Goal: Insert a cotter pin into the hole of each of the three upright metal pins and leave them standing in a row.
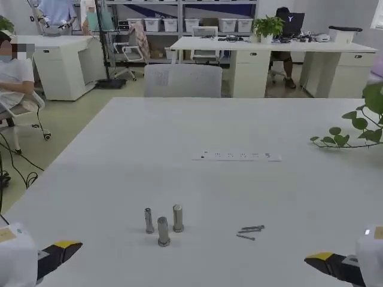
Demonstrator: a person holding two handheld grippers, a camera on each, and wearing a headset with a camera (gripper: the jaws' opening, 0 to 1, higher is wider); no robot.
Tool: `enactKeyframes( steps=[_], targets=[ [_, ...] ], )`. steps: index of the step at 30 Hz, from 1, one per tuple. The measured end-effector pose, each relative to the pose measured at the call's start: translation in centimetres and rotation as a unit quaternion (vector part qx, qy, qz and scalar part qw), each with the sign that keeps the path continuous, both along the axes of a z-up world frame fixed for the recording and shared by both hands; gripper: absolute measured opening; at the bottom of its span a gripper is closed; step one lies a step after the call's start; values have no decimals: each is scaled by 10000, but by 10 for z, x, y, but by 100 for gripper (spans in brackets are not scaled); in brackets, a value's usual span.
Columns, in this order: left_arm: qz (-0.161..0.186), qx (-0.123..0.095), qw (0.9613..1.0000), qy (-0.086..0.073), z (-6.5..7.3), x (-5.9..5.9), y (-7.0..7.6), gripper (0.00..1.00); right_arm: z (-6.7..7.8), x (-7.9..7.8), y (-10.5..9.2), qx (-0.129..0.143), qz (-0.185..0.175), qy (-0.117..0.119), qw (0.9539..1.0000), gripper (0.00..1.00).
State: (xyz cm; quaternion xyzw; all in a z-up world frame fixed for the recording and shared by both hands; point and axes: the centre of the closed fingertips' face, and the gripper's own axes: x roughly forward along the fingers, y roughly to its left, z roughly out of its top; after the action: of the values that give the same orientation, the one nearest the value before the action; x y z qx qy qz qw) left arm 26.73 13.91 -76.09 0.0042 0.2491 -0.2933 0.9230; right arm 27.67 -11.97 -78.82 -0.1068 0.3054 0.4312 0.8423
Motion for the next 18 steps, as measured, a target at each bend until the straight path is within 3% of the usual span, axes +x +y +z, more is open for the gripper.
enactKeyframes(
  steps=[18],
  targets=[
    [-44,3,10000,21,-2,0,-3,100,-1,-2,-1,-2,-33,16,10000,74]
  ],
)
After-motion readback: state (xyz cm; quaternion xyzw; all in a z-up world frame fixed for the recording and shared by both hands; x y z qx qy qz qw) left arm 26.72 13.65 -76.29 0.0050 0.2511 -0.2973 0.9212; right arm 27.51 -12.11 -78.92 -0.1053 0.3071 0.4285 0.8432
